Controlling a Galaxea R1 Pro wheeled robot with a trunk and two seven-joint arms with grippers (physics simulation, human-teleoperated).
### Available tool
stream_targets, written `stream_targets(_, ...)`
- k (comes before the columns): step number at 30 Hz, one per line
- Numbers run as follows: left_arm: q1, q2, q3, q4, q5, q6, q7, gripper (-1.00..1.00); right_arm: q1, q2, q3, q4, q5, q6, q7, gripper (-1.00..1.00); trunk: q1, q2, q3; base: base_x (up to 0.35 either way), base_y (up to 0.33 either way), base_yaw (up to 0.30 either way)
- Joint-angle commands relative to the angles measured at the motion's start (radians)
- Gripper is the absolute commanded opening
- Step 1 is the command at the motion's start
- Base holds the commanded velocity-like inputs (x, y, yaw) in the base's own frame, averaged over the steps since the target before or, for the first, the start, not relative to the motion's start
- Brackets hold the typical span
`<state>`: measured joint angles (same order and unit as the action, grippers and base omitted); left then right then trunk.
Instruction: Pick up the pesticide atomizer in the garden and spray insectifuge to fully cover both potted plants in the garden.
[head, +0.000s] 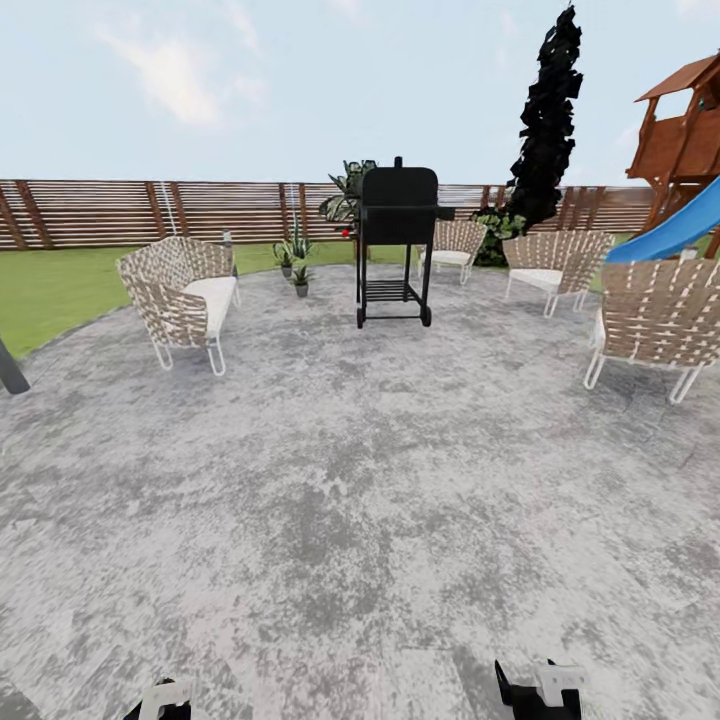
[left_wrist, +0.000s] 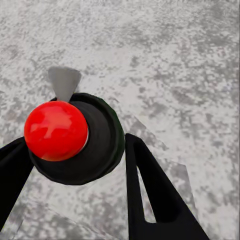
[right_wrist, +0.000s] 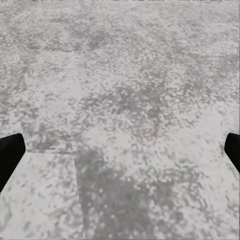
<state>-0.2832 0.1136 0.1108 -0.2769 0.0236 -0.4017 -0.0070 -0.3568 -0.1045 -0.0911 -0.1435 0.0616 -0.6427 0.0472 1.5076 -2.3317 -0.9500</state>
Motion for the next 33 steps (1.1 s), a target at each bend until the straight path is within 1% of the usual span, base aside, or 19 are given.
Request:
stream_targets(1, -0.001, 0.0, 0.002, 0.001, 0.002, -0.003, -0.001, -1.0, -0.001, 0.0, -0.009, 0.001, 0.006, -0.003, 0.005, 1.0, 0.0, 0.0, -0.001, 0.339, 0.0, 0.0)
stream_targets(33, -0.001, 0.0, 0.001, 0.001, 0.002, -0.003, -0.001, -1.0, -0.001, 0.0, -0.009, 0.001, 0.006, -0.003, 0.005, 1.0, 0.0, 0.0, -0.001, 0.339, 0.0, 0.0)
